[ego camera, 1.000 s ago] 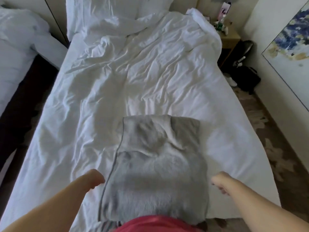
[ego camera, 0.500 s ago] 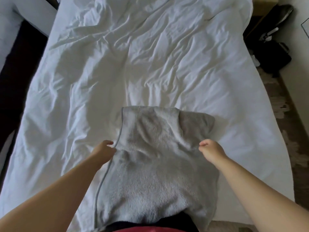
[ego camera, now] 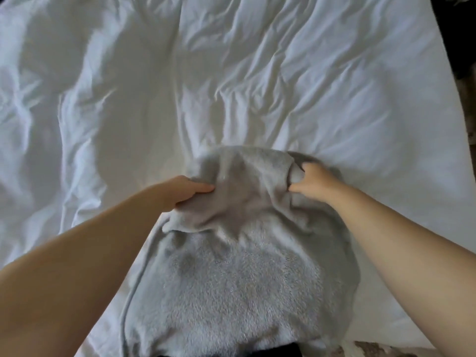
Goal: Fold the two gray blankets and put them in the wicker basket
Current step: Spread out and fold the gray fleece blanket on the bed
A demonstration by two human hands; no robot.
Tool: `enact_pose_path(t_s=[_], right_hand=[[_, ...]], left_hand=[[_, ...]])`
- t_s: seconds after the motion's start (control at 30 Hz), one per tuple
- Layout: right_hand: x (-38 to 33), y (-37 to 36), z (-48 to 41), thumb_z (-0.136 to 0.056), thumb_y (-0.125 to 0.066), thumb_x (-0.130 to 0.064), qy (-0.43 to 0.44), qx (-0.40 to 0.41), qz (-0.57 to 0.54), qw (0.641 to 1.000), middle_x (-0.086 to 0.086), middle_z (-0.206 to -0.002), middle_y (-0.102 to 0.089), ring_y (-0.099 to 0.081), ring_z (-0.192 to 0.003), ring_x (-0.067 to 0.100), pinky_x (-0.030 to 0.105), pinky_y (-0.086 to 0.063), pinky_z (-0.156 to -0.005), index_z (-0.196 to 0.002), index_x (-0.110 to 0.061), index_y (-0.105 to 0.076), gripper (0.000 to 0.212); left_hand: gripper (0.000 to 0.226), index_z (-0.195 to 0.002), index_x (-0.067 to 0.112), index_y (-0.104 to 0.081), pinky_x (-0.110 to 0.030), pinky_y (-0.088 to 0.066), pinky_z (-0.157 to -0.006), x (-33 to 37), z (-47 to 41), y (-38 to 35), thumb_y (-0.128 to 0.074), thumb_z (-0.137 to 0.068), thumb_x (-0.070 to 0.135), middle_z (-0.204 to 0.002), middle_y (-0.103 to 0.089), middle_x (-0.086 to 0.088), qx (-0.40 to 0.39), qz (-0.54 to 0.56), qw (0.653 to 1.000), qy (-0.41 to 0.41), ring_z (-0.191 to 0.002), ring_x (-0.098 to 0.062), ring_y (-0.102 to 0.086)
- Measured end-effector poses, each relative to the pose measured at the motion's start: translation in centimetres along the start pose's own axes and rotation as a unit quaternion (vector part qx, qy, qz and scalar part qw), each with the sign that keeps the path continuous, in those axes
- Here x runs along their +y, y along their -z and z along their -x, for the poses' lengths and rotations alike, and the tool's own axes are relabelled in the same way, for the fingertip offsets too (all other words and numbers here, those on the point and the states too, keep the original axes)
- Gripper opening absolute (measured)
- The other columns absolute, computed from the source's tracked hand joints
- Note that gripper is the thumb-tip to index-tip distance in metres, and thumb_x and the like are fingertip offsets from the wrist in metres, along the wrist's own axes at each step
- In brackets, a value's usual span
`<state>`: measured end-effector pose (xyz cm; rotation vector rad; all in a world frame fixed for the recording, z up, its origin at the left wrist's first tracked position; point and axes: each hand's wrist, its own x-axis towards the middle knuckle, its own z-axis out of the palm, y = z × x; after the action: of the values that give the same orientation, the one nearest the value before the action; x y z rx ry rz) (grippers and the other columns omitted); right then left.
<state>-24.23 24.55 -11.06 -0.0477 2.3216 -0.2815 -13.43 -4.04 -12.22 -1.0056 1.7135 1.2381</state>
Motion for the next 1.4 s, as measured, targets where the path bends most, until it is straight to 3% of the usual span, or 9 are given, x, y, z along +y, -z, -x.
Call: enact_pose_path(t_s=[0.1,0.2,0.3,0.5,0.73,0.9,1.13,1.3,1.4], right_hand=[[-0.8,2.7,1.4,-0.074,-0.061,-0.02,0.028,0.084,-0.057,0.994,0.004,-0.071,-0.058,-0.056,-0.072,0.028,0.027,-0.037,-0.052,-0.067,-0.016,-0.051,0.012],[-1.4,4.9,4.1,-0.075,-0.054,-0.014,0.135,0.305,-0.12,0.935,0.002,-0.064,-0.055,-0.051,-0.062,0.025,0.031,-0.036,-0.051,-0.068,-0.017,-0.048,0.009],[-1.1,3.1,7.9,-0.076,-0.058,-0.013,0.269,0.448,0.0,0.853,0.007,-0.06,-0.055,-0.051,-0.057,0.029,0.031,-0.034,-0.053,-0.07,-0.017,-0.055,0.008],[3.6,-7.2,11.6,-0.086,-0.049,-0.015,0.04,-0.073,0.17,0.982,0.012,-0.126,-0.056,-0.054,-0.117,0.032,0.033,-0.047,-0.092,-0.122,-0.014,-0.057,0.037],[-0.8,-5.2,11.0,-0.09,-0.048,-0.015,-0.024,0.12,0.03,0.992,0.01,-0.11,-0.064,-0.059,-0.101,0.031,0.034,-0.048,-0.08,-0.1,-0.012,-0.065,0.02],[-6.6,-4.3,7.3,-0.091,-0.048,-0.015,0.095,0.155,-0.105,0.978,0.003,-0.106,-0.067,-0.06,-0.097,0.022,0.028,-0.044,-0.077,-0.102,-0.017,-0.066,0.021],[-9.4,-7.8,2.5,-0.083,-0.064,-0.045,0.137,-0.099,0.014,0.985,0.003,-0.146,-0.042,-0.045,-0.129,0.029,0.041,-0.04,-0.101,-0.151,-0.029,-0.01,0.088],[-6.7,-6.2,1.8,-0.078,-0.068,-0.027,0.102,0.01,-0.286,0.953,-0.014,-0.071,-0.067,-0.064,-0.07,0.006,0.014,-0.043,-0.052,-0.086,-0.036,-0.063,0.013],[-5.1,-4.8,2.5,-0.07,-0.07,-0.033,0.091,0.028,-0.423,0.901,-0.008,-0.074,-0.072,-0.067,-0.065,0.006,0.015,-0.05,-0.052,-0.083,-0.037,-0.069,0.014]], left_hand=[[0.019,-0.088,0.017,-0.067,-0.022,-0.053,-0.062,2.3,2.0,1.5,-0.076,-0.075,0.027,-0.088,-0.071,-0.006,0.023,0.022,0.997,-0.071,-0.073,-0.017,-0.067],[0.017,-0.086,0.021,-0.061,-0.005,-0.04,-0.043,3.9,4.4,2.6,-0.073,-0.074,0.018,-0.072,-0.061,0.012,0.265,0.083,0.932,-0.234,-0.061,0.001,-0.053],[0.024,-0.095,0.014,-0.068,0.002,-0.035,-0.068,2.5,6.9,1.4,-0.06,-0.073,0.008,-0.092,-0.059,0.01,0.412,0.025,0.821,-0.395,-0.075,0.004,-0.049],[0.05,-0.139,0.03,-0.043,-0.036,-0.019,-0.116,-6.7,6.4,-2.4,-0.05,-0.091,0.019,-0.155,-0.026,-0.005,0.018,-0.451,0.858,-0.246,-0.144,-0.026,-0.021],[0.024,-0.094,0.025,-0.065,-0.017,-0.04,-0.061,-10.0,6.1,-2.2,-0.048,-0.092,0.009,-0.108,-0.067,-0.003,0.15,-0.109,0.977,-0.107,-0.081,-0.011,-0.058],[0.024,-0.109,0.027,-0.063,-0.03,-0.052,-0.068,-7.6,4.4,-2.2,-0.055,-0.086,0.026,-0.098,-0.067,0.004,0.163,0.001,0.984,-0.075,-0.079,-0.017,-0.063],[0.049,-0.135,0.044,-0.046,-0.013,-0.046,-0.078,-3.3,2.1,-4.5,-0.041,-0.096,0.014,-0.12,-0.057,0.009,-0.077,-0.144,0.97,-0.181,-0.103,-0.01,-0.058],[0.062,-0.113,0.034,-0.053,-0.021,-0.054,-0.056,0.7,-0.3,-4.7,-0.032,-0.082,-0.015,-0.103,-0.066,0.0,0.075,0.284,0.944,-0.152,-0.072,-0.009,-0.067],[0.043,-0.126,0.019,-0.044,-0.03,-0.056,-0.074,3.0,-3.0,-5.1,-0.051,-0.086,0.002,-0.1,-0.064,-0.007,0.118,0.264,0.954,-0.074,-0.079,-0.019,-0.063]])
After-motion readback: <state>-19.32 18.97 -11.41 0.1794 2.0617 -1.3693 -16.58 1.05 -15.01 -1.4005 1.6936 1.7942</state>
